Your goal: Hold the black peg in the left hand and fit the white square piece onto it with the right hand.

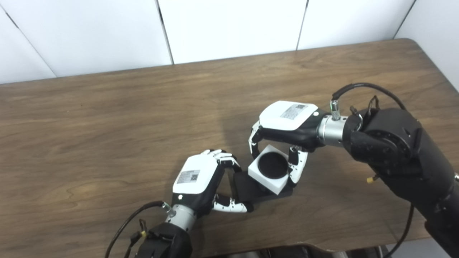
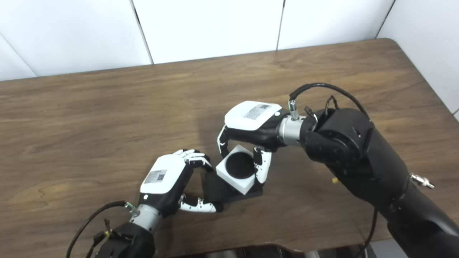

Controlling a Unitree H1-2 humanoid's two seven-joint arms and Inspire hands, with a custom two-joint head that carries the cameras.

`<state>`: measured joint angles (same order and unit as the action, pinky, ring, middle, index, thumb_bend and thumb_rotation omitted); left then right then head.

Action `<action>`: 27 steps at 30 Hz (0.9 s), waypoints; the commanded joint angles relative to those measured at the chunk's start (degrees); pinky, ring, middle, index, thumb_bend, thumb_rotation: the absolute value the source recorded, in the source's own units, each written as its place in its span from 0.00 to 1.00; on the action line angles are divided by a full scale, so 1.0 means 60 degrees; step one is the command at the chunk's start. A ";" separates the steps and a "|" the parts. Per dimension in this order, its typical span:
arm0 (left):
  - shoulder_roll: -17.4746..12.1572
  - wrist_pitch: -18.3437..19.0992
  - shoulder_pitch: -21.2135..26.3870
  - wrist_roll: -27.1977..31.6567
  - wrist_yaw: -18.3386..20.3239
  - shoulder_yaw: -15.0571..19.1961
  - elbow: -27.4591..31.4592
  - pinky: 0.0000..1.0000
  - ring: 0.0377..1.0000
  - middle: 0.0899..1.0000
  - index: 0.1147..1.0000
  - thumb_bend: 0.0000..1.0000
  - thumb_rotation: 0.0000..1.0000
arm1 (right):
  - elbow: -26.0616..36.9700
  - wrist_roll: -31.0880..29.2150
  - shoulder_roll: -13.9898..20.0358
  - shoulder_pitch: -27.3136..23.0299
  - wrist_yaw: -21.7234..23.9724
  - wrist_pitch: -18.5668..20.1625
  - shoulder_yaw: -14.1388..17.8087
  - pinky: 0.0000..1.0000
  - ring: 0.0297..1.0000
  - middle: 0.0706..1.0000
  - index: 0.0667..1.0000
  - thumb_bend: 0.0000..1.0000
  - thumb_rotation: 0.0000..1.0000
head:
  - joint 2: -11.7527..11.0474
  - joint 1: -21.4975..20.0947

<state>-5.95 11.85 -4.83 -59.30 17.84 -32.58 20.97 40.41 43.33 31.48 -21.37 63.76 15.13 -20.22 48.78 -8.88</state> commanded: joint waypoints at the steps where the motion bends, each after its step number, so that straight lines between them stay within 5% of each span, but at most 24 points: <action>1: -0.0007 -0.0082 -0.0055 0.0078 0.0439 -0.0163 0.0057 0.91 0.85 0.77 0.42 0.51 0.05 | 0.0172 0.0171 0.0104 -0.0391 -0.0055 -0.0067 0.0179 0.91 0.85 0.75 0.58 0.87 0.21 | 0.0011 -0.0005; 4: -0.0020 -0.0103 -0.0048 0.0071 0.0429 -0.0158 0.0058 0.91 0.85 0.76 0.42 0.51 0.05 | 0.0205 0.0165 0.0084 -0.0485 0.0067 0.0004 0.0179 0.93 0.86 0.76 0.62 0.99 0.29 | 0.0053 -0.0063; 14: -0.0049 -0.0131 -0.0020 -0.0032 0.0360 -0.0107 0.0026 0.90 0.85 0.76 0.42 0.51 0.05 | 0.0323 0.0142 0.0073 -0.0722 0.0320 0.0204 0.0273 0.94 0.86 0.76 0.64 1.00 0.43 | 0.0091 -0.0098; 27: 0.0009 -0.0114 -0.0065 -0.0728 -0.0023 0.0075 -0.0158 0.86 0.83 0.74 0.42 0.52 0.05 | 0.0469 0.0201 0.0126 -0.0626 0.0290 0.0222 0.0625 0.93 0.86 0.74 0.65 1.00 0.44 | -0.0020 0.0009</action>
<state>-5.82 10.85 -4.96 -62.46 16.96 -32.19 20.76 41.94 44.10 31.42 -23.40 65.69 15.83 -17.78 48.60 -8.79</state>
